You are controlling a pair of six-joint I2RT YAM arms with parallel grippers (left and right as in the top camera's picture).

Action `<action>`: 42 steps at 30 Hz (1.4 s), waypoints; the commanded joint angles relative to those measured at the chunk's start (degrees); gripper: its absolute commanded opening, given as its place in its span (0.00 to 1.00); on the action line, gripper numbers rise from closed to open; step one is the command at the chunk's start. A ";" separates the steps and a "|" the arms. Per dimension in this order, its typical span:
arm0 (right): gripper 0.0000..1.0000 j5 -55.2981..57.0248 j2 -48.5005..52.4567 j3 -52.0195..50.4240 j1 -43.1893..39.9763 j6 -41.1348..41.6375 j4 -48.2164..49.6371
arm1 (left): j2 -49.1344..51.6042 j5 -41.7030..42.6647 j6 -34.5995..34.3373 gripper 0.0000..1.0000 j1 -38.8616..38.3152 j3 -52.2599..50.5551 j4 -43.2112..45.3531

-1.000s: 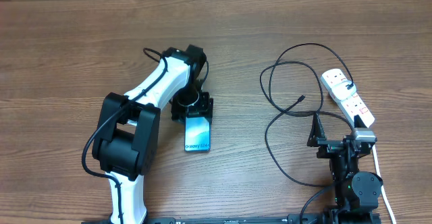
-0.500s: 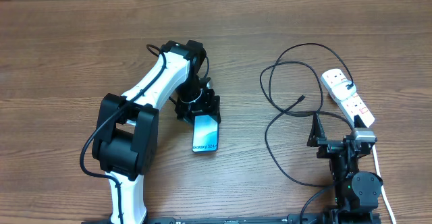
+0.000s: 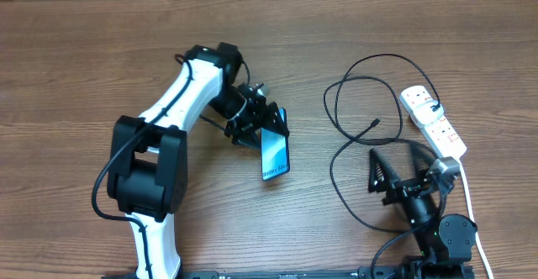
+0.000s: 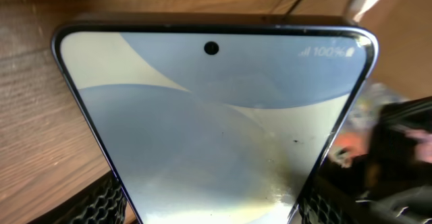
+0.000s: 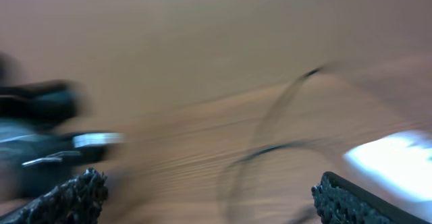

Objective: Plug charger to phone and switch on socket

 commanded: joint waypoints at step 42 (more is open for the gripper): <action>1.00 48.13 61.18 37.20 48.52 23.21 -18.45 | -0.02 31.36 -10.16 0.48 4.33 1.64 4.02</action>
